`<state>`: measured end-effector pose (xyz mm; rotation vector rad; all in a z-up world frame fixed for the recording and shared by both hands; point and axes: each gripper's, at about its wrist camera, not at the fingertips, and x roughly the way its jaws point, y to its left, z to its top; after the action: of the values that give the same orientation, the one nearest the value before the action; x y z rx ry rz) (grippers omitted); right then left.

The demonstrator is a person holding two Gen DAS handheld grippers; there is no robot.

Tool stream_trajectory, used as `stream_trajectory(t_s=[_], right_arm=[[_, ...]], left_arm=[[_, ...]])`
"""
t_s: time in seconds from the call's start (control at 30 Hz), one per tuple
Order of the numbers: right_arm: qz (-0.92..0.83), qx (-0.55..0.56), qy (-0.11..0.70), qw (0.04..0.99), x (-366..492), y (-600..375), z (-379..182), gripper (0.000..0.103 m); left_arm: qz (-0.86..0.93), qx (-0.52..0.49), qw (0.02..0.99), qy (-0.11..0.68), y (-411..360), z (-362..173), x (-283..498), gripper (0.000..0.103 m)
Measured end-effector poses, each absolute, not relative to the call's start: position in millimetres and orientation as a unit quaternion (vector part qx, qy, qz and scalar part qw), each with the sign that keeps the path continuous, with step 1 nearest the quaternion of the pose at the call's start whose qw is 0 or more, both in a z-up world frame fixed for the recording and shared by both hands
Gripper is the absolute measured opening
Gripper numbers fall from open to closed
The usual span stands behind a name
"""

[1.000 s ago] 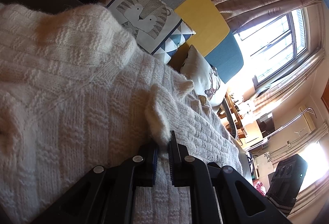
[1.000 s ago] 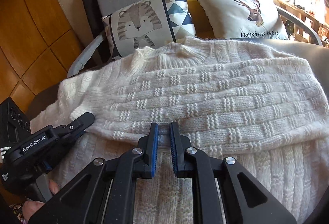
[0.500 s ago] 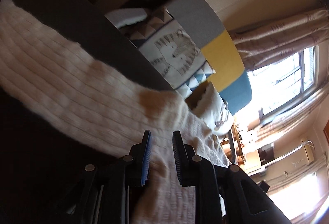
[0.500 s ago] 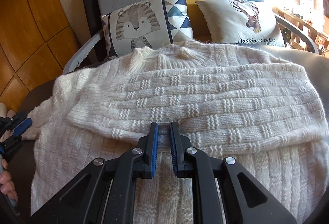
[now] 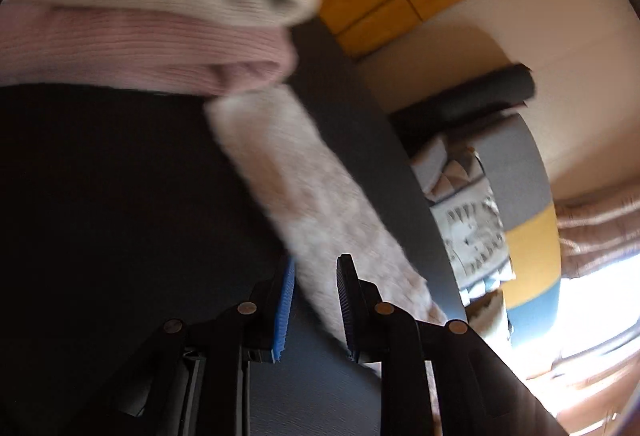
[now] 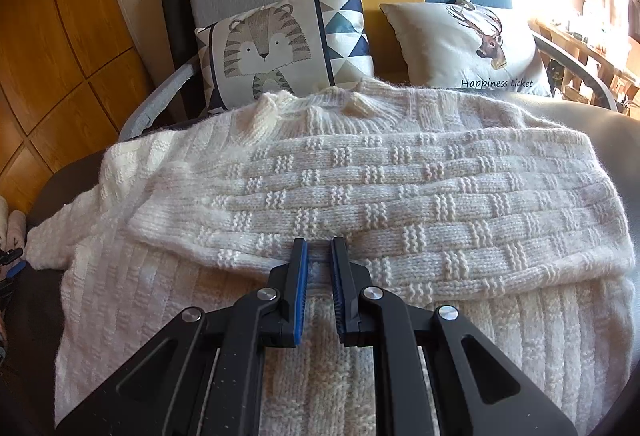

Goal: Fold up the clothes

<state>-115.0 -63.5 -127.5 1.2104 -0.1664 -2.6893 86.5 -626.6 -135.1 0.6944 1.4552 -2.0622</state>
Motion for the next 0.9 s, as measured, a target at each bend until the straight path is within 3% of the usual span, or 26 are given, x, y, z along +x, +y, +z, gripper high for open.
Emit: stream_trajectory(t_s=[0.33, 0.5, 0.6, 0.67, 0.9], right_arm=[[-0.907, 0.407, -0.050, 0.090, -114.7, -65.9, -128.0, 0.012], [-0.908, 0.407, -0.045, 0.087, -114.8, -67.6, -128.0, 0.012], [-0.908, 0.407, -0.044, 0.087, -114.8, -67.7, -127.9, 0.012], [-0.909, 0.407, -0.043, 0.086, -114.7, -68.5, -128.0, 0.012], [-0.908, 0.407, -0.043, 0.086, -114.6, -66.8, -128.1, 0.012]], left_arm=[[-0.740, 0.220, 0.253, 0.583, -652.1, -154.3, 77.5, 0.022], [-0.760, 0.214, 0.261, 0.556, -649.0, -153.6, 71.5, 0.021], [-0.777, 0.242, 0.279, 0.510, -643.9, -147.6, 62.6, 0.008], [-0.789, 0.255, 0.282, 0.482, -640.2, -142.3, 57.3, 0.006], [-0.816, 0.188, 0.252, 0.484, -617.9, -101.7, 60.3, 0.005]])
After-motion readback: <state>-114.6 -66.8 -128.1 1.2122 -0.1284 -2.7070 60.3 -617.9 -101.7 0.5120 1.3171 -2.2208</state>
